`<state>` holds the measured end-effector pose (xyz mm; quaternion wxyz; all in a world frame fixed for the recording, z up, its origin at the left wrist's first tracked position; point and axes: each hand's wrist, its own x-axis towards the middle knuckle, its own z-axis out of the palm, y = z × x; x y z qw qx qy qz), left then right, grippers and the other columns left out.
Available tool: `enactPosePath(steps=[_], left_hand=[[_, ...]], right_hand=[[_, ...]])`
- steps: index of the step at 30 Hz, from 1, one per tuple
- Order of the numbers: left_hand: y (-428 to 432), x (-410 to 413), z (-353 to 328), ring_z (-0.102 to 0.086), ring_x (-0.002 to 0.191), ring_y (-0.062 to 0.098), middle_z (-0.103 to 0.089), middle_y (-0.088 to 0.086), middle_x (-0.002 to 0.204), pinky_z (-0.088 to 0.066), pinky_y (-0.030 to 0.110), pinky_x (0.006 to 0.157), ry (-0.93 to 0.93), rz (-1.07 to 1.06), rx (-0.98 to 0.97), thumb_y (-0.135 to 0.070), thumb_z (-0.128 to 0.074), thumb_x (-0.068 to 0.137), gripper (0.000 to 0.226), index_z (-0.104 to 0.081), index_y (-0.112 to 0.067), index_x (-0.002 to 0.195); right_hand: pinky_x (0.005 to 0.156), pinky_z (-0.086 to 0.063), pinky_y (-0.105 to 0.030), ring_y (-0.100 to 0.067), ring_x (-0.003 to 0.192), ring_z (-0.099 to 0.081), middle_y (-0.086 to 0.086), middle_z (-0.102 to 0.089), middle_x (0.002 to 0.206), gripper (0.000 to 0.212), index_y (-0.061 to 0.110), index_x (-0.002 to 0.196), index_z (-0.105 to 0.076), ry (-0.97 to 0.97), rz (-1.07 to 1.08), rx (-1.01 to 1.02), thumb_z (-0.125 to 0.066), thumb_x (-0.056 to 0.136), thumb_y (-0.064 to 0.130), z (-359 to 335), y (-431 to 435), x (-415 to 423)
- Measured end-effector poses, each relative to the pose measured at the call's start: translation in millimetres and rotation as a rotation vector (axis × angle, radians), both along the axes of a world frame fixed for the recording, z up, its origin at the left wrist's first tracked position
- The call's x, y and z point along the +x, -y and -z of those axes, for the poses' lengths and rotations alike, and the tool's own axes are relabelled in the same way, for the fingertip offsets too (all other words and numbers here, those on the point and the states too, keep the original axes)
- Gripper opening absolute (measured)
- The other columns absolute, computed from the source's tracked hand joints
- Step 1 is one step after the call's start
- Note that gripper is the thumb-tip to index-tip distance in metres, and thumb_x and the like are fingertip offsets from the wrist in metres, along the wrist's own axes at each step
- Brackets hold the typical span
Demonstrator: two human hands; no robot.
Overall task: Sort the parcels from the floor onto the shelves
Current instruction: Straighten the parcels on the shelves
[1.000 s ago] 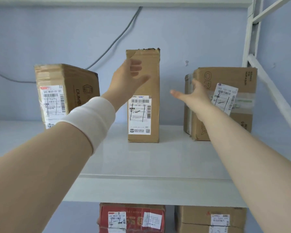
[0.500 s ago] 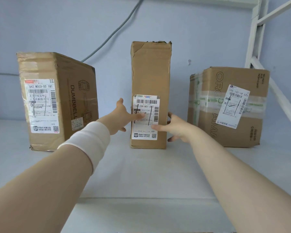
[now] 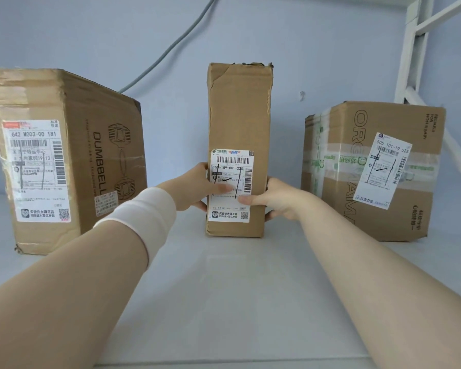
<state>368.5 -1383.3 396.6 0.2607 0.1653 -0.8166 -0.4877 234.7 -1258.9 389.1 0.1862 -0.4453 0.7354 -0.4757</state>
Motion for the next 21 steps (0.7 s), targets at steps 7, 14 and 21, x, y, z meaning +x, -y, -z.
enactPosePath(steps=[7,14,21], left_hand=[[5.6,-7.3,-1.2,-0.062,0.100,0.024,-0.062,-0.002,0.102,-0.054,0.048,0.085,0.021,0.014,-0.015,-0.014,-0.068,0.083,0.040,-0.043,-0.018,0.114],[7.0,-8.9,-0.4,-0.062,0.099,0.022,-0.060,-0.004,0.102,-0.054,0.047,0.083,0.033,0.015,-0.007,-0.015,-0.068,0.083,0.048,-0.037,-0.018,0.119],[3.3,-7.8,-1.0,-0.061,0.100,0.021,-0.059,-0.006,0.103,-0.055,0.045,0.082,0.055,0.004,-0.008,-0.016,-0.067,0.084,0.054,-0.035,-0.016,0.127]], right_hand=[[0.093,-0.048,-0.055,-0.025,0.115,-0.057,-0.002,-0.062,0.124,0.055,0.018,0.128,-0.050,-0.002,0.003,-0.017,-0.074,0.078,0.017,3.8,4.4,-8.4],[0.093,-0.048,-0.056,-0.024,0.116,-0.056,0.000,-0.062,0.124,0.055,0.020,0.127,-0.051,-0.017,0.000,-0.006,-0.075,0.078,0.018,2.3,0.0,-6.7],[0.092,-0.049,-0.056,-0.023,0.118,-0.055,0.000,-0.060,0.126,0.057,0.020,0.126,-0.050,0.010,0.011,-0.012,-0.076,0.076,0.019,3.0,-1.8,-7.1]])
